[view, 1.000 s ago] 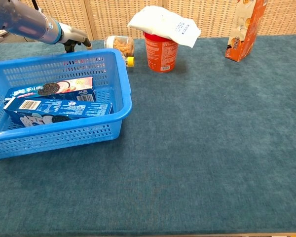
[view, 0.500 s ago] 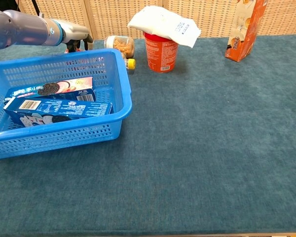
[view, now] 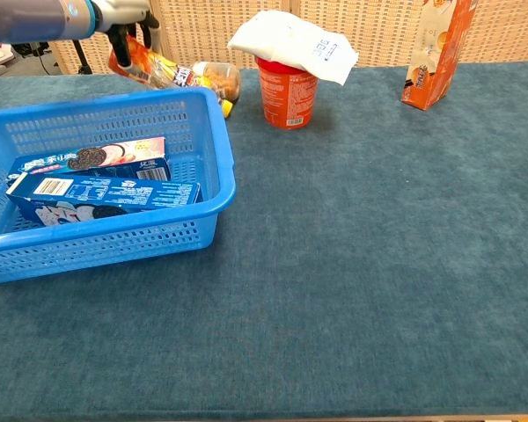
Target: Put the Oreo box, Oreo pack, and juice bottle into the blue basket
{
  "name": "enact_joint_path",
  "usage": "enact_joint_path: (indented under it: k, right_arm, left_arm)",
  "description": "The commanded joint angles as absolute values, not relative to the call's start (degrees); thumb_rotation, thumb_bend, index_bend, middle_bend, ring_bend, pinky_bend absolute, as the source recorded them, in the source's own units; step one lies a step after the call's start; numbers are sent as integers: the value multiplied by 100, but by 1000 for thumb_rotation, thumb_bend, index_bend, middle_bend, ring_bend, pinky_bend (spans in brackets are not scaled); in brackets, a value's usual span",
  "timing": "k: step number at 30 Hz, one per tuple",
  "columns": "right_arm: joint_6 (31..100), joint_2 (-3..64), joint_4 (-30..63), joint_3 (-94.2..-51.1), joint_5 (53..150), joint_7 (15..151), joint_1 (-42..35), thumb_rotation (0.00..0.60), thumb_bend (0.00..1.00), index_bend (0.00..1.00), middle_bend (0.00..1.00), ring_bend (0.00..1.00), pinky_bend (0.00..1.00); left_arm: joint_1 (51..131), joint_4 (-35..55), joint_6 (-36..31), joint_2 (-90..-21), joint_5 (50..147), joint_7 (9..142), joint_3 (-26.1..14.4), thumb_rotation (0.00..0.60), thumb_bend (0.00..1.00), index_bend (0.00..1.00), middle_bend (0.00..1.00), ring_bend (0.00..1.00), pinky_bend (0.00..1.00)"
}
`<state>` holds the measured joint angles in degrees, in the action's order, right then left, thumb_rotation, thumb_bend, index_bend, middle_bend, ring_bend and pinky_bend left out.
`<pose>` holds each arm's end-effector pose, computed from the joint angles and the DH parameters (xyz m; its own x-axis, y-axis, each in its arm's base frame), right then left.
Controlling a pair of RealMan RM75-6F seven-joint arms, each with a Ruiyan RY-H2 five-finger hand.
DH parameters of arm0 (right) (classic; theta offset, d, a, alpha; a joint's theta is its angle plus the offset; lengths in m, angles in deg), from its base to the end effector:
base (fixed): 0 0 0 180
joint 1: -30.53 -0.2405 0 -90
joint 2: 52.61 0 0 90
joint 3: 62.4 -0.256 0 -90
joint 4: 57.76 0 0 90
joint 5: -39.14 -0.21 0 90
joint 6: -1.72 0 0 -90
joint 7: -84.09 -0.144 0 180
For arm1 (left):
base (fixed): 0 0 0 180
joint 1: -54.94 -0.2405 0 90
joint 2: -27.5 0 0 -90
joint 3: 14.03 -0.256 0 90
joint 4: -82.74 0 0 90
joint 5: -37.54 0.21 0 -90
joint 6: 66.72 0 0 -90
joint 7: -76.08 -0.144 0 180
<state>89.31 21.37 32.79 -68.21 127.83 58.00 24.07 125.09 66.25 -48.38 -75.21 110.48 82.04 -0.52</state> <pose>-0.2821 -0.1980 0.1189 -0.1916 0.0415 0.9806 -0.9756 -0.1170 -0.1857 -0.1323 0.5493 0.0388 0.7149 0.2075 0.6677 0.6991 -0.2294 -0.6772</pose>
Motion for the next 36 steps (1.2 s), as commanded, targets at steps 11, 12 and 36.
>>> enact_joint_path:
  k: [11, 12, 36]
  right_arm:
    - [9150, 2080, 3472, -6793, 13015, 5956, 2435, 600, 245, 0, 0, 0, 464]
    - [9169, 2078, 3485, -6791, 13031, 5969, 2438, 600, 245, 0, 0, 0, 464]
    - [9450, 2003, 3793, -6674, 13399, 6208, 2486, 600, 244, 0, 0, 0, 464]
  left_arm:
    - [12132, 4754, -4163, -6165, 10696, 7739, 164, 600, 367, 678, 342, 327, 355]
    - [12097, 4547, -4091, -6035, 10646, 7654, 186, 600, 367, 678, 342, 327, 355]
    - [11746, 215, -2753, -3494, 9135, 5964, 634, 600, 365, 684, 351, 333, 362]
